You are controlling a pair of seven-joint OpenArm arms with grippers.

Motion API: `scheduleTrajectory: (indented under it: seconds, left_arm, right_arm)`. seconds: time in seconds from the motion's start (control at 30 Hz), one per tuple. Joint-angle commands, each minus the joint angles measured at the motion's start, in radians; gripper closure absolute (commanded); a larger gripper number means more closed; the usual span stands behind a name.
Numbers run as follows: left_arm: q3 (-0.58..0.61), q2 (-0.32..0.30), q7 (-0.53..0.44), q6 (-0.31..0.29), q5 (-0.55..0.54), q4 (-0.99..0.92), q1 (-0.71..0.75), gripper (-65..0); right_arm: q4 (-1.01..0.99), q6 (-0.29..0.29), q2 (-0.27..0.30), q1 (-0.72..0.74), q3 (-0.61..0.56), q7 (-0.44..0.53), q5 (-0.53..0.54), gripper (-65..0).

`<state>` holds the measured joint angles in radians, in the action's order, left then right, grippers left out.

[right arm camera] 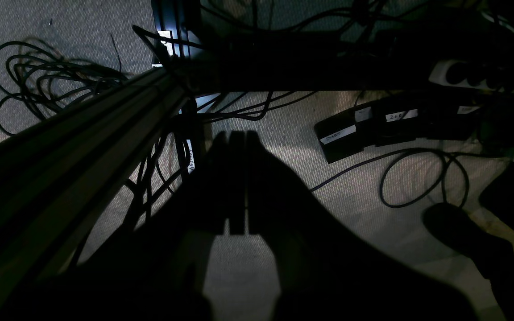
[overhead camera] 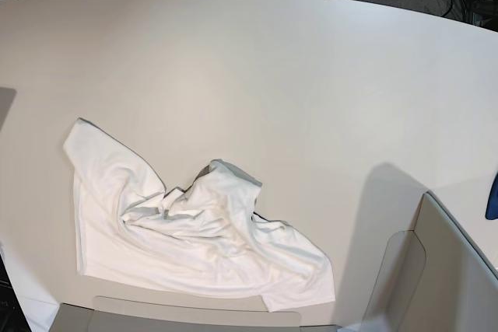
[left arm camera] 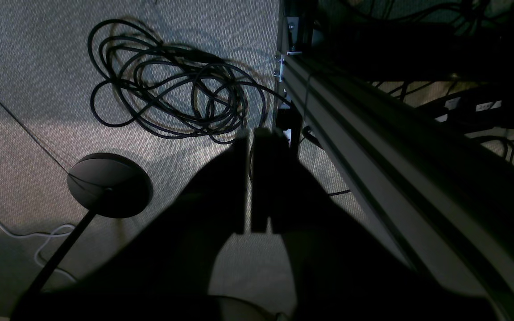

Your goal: Layout the t-shirt on the table in an organized manner, then fold the t-shirt properly

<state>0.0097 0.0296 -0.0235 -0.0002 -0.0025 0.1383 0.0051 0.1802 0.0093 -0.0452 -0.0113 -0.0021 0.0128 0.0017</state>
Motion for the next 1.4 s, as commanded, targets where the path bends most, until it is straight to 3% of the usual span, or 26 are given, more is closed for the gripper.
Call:
scheduleTrajectory:
  seconds: [0.0, 0.73, 0.93, 1.37]
  left_arm:
    - [-0.004, -0.001, -0.006, -0.001, 0.002, 0.005, -0.004, 0.0]
    - [-0.004, -0.001, -0.006, -0.001, 0.002, 0.005, -0.003, 0.0]
    - [-0.004, -0.001, -0.006, -0.001, 0.002, 0.045, 0.008, 0.0]
    - [-0.006, -0.001, 0.003, -0.001, 0.000, 0.355, 0.264, 0.0]
  right_arm:
    - [0.005, -0.004, -0.002, -0.002, 0.000, 0.011, 0.001, -0.5]
    - [0.008, -0.004, -0.002, -0.029, 0.003, 0.011, 0.001, -0.3]
    - [0.114, -0.004, 0.024, -0.098, 0.000, 0.011, 0.001, -0.2]
    - [0.353, -0.004, 0.078, -0.324, 0.006, 0.011, 0.005, -0.2]
